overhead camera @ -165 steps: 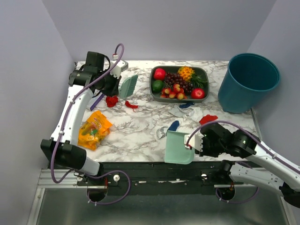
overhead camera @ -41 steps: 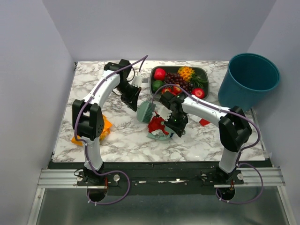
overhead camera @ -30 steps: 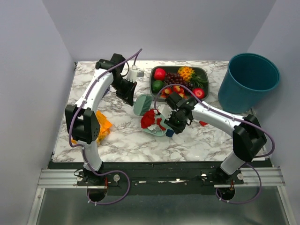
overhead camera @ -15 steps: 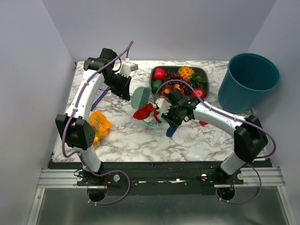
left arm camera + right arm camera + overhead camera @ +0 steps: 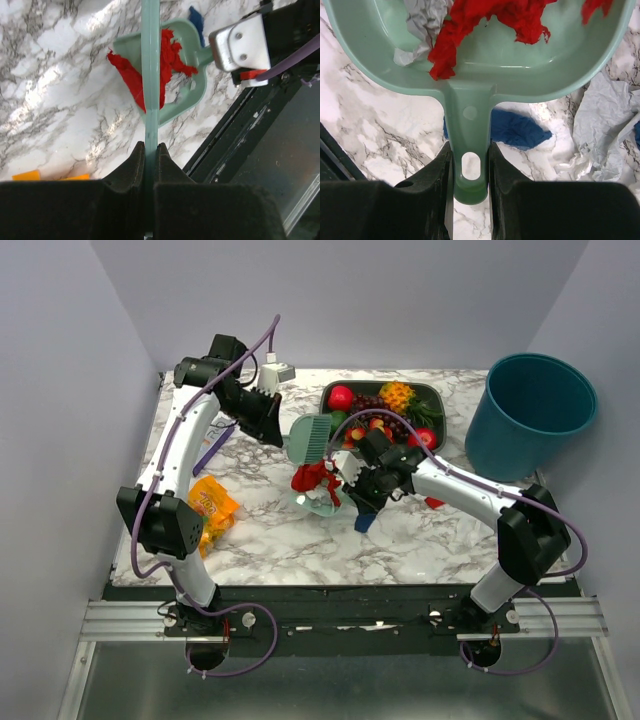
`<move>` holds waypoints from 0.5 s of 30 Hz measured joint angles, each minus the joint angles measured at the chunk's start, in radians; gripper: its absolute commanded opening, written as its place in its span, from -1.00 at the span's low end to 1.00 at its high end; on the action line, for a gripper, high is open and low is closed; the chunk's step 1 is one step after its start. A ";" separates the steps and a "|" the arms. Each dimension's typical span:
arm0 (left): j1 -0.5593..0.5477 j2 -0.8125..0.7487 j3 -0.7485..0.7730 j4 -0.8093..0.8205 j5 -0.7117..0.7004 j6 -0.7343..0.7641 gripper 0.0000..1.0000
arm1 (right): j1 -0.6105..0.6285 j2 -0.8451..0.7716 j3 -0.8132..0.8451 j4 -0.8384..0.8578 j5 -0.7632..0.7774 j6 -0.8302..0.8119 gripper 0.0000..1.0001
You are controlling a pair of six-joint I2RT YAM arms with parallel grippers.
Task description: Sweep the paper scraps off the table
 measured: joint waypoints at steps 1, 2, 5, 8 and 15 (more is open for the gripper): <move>0.000 0.007 0.023 -0.003 0.016 0.000 -1.00 | -0.003 0.000 0.000 0.000 -0.008 0.002 -0.99; 0.000 0.014 0.045 -0.003 0.026 0.002 -1.00 | -0.005 -0.001 0.000 0.000 -0.016 0.003 -0.99; 0.000 0.032 0.103 0.000 0.044 0.002 -1.00 | -0.008 -0.006 0.001 0.001 -0.032 0.011 -0.99; 0.000 0.048 0.139 0.001 0.054 0.003 -1.00 | -0.017 -0.042 -0.004 0.018 -0.043 0.015 -0.99; 0.000 0.072 0.196 0.000 0.074 0.005 -1.00 | -0.022 -0.225 -0.067 0.125 -0.043 0.026 -0.99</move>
